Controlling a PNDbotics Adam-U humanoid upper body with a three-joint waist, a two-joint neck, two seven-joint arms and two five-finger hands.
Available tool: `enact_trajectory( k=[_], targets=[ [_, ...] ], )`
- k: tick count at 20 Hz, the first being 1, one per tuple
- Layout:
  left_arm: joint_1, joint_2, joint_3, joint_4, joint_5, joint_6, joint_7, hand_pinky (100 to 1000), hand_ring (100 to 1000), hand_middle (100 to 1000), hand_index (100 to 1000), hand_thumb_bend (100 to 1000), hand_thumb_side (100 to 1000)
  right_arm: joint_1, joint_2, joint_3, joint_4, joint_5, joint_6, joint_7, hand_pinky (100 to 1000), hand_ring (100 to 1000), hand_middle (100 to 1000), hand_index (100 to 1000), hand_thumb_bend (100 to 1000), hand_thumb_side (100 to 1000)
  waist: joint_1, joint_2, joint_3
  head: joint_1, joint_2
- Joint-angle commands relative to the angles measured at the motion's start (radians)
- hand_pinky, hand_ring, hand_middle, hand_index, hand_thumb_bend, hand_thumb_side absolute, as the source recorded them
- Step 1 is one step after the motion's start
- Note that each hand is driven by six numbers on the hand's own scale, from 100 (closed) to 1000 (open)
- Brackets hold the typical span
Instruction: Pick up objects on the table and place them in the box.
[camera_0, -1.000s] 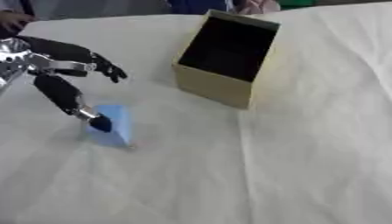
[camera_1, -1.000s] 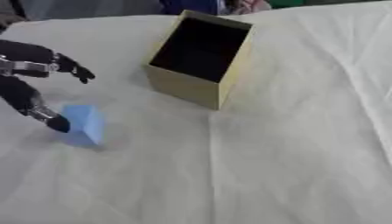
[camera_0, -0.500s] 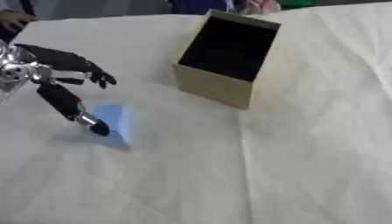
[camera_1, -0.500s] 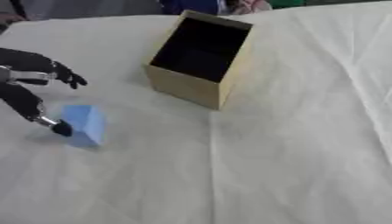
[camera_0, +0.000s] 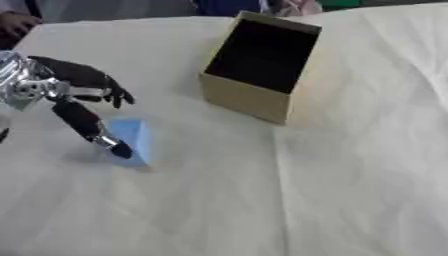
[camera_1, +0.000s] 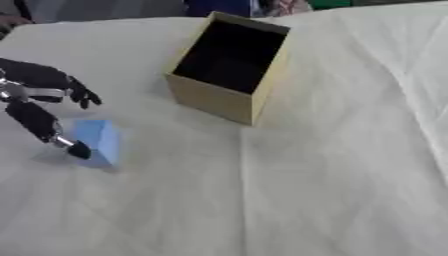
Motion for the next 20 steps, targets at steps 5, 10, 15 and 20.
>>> enact_trajectory(
  k=[5,10,15,20],
  targets=[
    [-0.005,0.016,-0.012,0.029,-0.013,-0.045,0.001,920,804,725,949,760,791,-0.008,-0.022,-0.015,-0.014,-0.007,0.001,-0.006,813,857,847,929,194,1000,-0.003,-0.019,-0.004,0.004,0.012],
    [-0.004,0.008,-0.017,0.04,-0.003,-0.058,0.001,904,786,703,937,665,743,-0.007,-0.021,-0.016,-0.014,-0.008,0.001,-0.008,813,857,847,929,194,1000,-0.004,-0.018,-0.005,0.006,0.011],
    [-0.01,-0.002,-0.014,0.034,0.021,-0.031,0.001,880,751,650,897,559,763,-0.005,-0.02,-0.018,-0.014,-0.006,0.002,-0.01,813,858,847,929,194,1000,-0.005,-0.017,-0.005,0.006,0.01],
    [-0.009,-0.006,-0.014,0.021,0.031,-0.005,0.001,855,711,602,842,433,771,-0.002,-0.02,-0.021,-0.014,-0.004,0.003,-0.014,814,858,847,929,193,1000,-0.006,-0.016,-0.006,0.007,0.011]
  ],
)
